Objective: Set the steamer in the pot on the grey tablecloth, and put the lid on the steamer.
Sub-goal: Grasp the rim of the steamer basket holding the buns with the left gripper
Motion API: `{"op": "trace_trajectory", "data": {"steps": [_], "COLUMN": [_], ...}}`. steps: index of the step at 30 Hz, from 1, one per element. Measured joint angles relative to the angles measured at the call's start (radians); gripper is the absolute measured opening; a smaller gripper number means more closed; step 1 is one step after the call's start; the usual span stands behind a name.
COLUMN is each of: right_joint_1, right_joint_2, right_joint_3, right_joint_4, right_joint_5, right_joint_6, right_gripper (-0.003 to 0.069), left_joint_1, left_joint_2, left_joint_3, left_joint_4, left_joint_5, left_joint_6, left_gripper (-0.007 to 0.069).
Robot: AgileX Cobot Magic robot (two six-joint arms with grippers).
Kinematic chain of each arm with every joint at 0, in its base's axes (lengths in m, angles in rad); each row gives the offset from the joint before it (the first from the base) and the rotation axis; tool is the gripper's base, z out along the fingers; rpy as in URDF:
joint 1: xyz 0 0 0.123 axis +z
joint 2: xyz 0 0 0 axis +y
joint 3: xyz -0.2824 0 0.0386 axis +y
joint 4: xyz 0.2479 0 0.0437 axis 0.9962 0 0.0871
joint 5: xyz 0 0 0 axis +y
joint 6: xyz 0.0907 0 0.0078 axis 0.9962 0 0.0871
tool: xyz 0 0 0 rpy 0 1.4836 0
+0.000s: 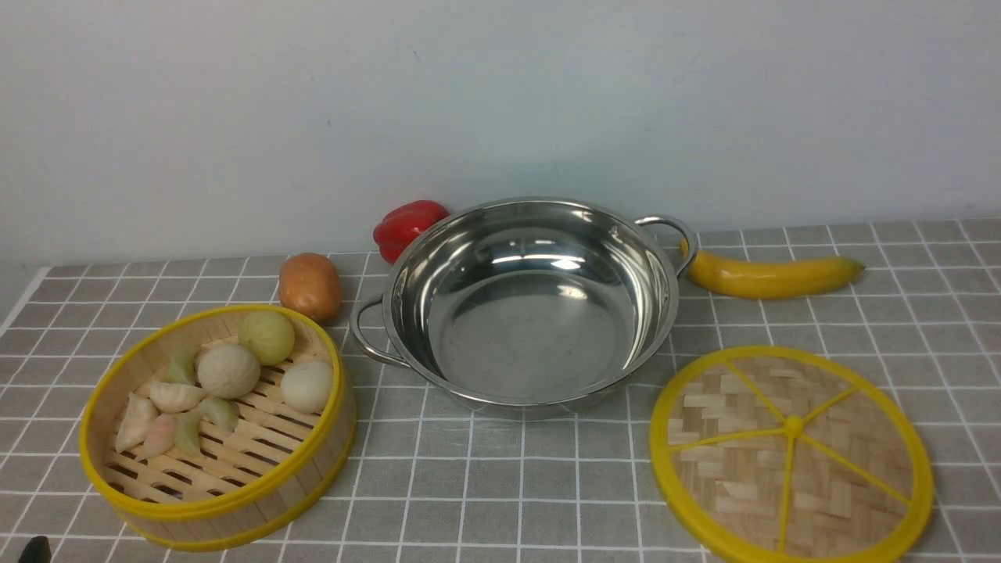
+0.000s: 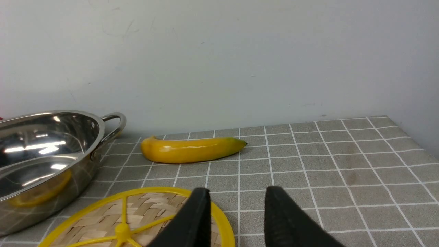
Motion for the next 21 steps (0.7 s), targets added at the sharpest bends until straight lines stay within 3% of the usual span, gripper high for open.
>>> {"op": "trace_trajectory", "data": {"steps": [14, 16, 18, 20, 21], "right_joint_1": [0.000, 0.000, 0.000, 0.000, 0.000], "right_joint_2": [0.000, 0.000, 0.000, 0.000, 0.000], "right_joint_3": [0.000, 0.000, 0.000, 0.000, 0.000], "right_joint_4": [0.038, 0.094, 0.257, 0.372, 0.393], "right_joint_5": [-0.006, -0.010, -0.014, -0.015, -0.016], "right_joint_6": [0.027, 0.065, 0.183, 0.242, 0.254], "right_gripper": [0.0243, 0.0243, 0.0243, 0.0243, 0.0243], "left_joint_1": [0.000, 0.000, 0.000, 0.000, 0.000], "left_joint_2": [0.000, 0.000, 0.000, 0.000, 0.000], "left_joint_3": [0.000, 0.000, 0.000, 0.000, 0.000], "left_joint_4": [-0.024, -0.068, -0.188, -0.327, -0.340], "left_joint_5": [-0.005, -0.010, -0.013, -0.014, -0.014], "left_joint_6": [-0.009, -0.036, -0.122, -0.221, -0.221], "left_gripper": [0.0243, 0.0243, 0.0243, 0.0243, 0.0243]}}
